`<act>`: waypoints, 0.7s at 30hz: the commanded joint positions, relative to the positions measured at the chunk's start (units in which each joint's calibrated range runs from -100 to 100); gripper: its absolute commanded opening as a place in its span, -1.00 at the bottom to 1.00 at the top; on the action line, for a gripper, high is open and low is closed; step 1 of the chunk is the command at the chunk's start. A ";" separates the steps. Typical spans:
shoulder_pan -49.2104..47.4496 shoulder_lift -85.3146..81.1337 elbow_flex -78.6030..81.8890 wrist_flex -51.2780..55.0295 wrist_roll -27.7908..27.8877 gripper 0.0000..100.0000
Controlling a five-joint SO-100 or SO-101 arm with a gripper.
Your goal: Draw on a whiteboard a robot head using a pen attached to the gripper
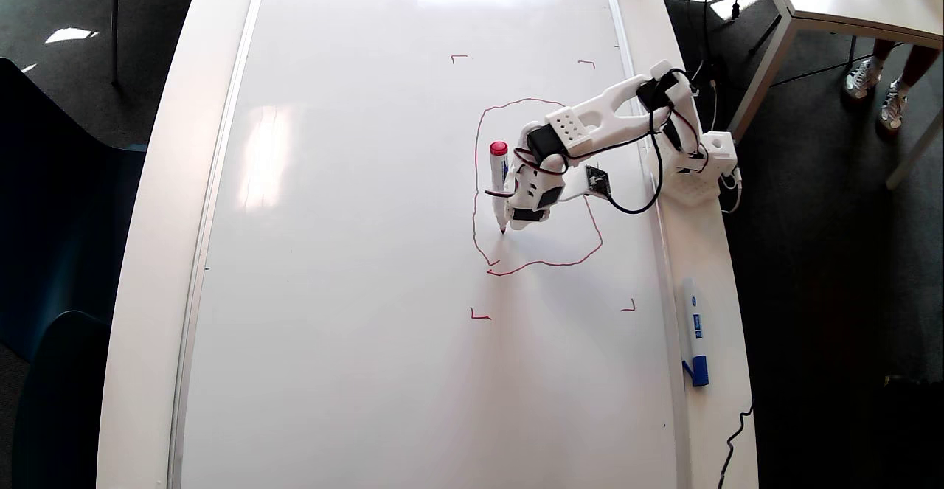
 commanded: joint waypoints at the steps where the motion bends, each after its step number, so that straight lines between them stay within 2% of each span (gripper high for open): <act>1: -2.43 -0.50 -0.09 -0.40 -1.49 -0.98; 14: -4.86 -0.50 3.99 -0.40 -2.83 -0.98; 21: -2.36 -0.50 3.99 -3.27 -2.40 -0.98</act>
